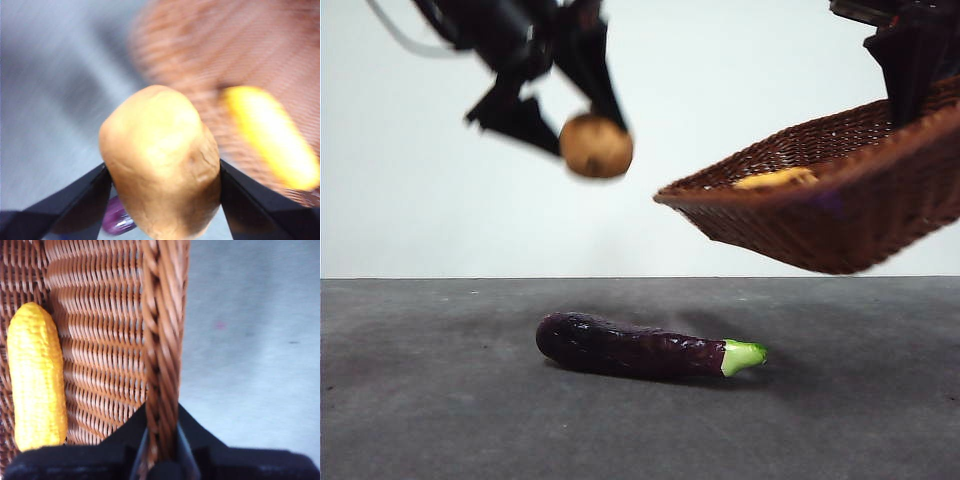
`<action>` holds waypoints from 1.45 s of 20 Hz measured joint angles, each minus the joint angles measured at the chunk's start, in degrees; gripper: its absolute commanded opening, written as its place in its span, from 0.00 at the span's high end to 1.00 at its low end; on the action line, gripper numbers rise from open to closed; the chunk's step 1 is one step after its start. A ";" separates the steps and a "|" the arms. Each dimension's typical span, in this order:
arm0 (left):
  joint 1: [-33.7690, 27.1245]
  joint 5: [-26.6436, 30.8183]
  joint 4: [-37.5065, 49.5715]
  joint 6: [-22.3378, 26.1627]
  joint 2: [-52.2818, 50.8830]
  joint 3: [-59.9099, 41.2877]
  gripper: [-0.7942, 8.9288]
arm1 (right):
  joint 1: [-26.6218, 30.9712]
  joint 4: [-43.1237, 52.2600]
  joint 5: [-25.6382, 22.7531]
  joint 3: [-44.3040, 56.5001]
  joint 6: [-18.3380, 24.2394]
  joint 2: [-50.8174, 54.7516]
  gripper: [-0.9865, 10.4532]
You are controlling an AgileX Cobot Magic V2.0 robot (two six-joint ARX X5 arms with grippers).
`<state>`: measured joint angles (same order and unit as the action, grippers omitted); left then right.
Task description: Help me put the vegetables on the table into the basket
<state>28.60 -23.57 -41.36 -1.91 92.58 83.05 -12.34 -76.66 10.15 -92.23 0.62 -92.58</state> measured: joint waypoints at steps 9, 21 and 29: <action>12.72 16.63 -1.25 10.19 -4.61 0.02 0.93 | -7.06 0.02 2.45 -0.02 -0.87 0.00 0.92; 9.03 17.66 -2.86 4.81 -4.00 0.02 0.34 | -13.57 0.13 9.29 0.00 -0.63 0.00 0.92; 8.52 17.73 -5.75 7.52 -6.78 3.52 0.34 | -12.28 1.60 4.79 0.00 -2.19 0.00 0.92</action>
<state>37.12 -5.85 -47.11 5.61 85.80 86.56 -24.62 -75.07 14.94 -92.23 -1.56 -92.58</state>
